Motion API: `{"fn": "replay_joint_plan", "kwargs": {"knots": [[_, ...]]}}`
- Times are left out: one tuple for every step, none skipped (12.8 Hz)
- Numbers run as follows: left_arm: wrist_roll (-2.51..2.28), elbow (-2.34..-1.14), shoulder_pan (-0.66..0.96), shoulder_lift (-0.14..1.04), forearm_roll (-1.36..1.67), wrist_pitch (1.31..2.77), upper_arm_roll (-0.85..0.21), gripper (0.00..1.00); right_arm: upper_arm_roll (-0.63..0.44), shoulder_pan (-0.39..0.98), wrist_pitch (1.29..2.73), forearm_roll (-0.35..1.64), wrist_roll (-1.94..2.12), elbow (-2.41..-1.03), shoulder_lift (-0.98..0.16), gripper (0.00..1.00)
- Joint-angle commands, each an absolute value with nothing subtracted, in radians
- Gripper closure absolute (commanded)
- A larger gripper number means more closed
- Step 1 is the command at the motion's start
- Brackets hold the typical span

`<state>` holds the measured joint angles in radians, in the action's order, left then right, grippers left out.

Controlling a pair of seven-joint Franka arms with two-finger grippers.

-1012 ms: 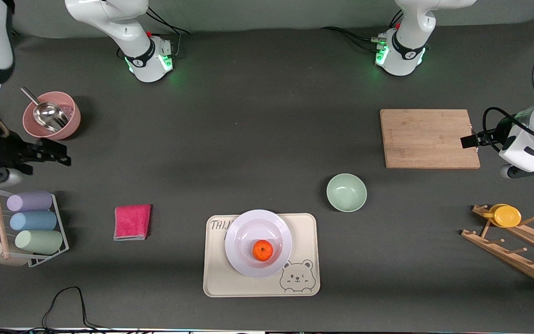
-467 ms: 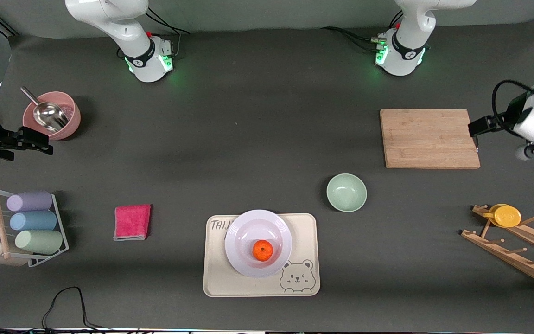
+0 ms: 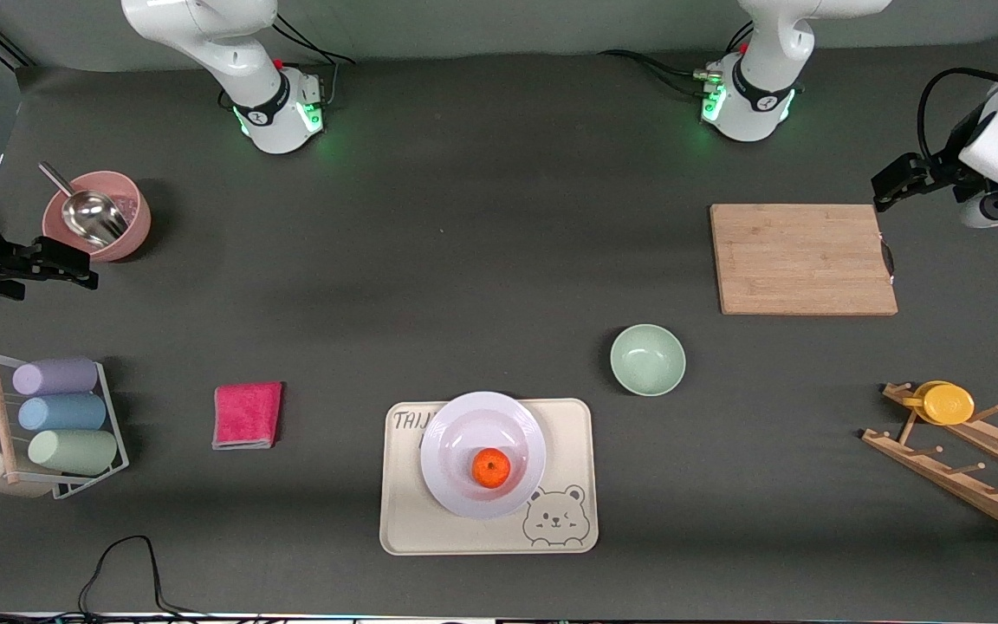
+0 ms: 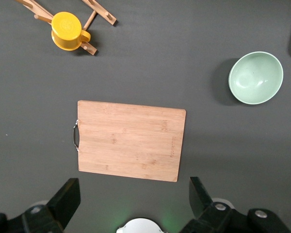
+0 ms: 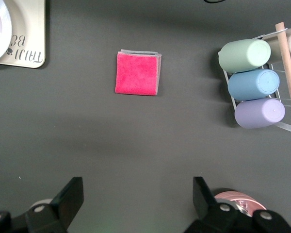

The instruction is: Place orange and plate with both arms

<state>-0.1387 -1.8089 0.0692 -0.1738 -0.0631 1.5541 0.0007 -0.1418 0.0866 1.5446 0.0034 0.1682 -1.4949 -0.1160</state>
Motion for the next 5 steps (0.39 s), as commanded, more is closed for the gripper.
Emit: {"fn": "replay_joint_plan", "kwargs": {"knots": [[-0.106,-1.830,-0.018,-0.187,-0.025,1.574,-0.066,0.00,-0.143,0.095,1.542,-0.021,0.140,-1.514,-0.092,0.00],[-0.106,-1.830,-0.028,-0.187,-0.017,1.574,-0.067,0.00,-0.143,0.100,1.539,-0.023,0.137,-1.517,-0.091,0.00],[-0.104,-1.825,-0.028,-0.187,-0.017,1.572,-0.066,0.00,-0.143,0.100,1.539,-0.023,0.135,-1.514,-0.091,0.00],[-0.104,-1.824,-0.026,-0.186,-0.017,1.568,-0.066,0.00,-0.143,0.100,1.539,-0.023,0.135,-1.514,-0.091,0.00],[-0.104,-1.824,-0.020,-0.186,-0.017,1.566,-0.064,0.00,-0.143,0.100,1.537,-0.023,0.135,-1.516,-0.089,0.00]]}}
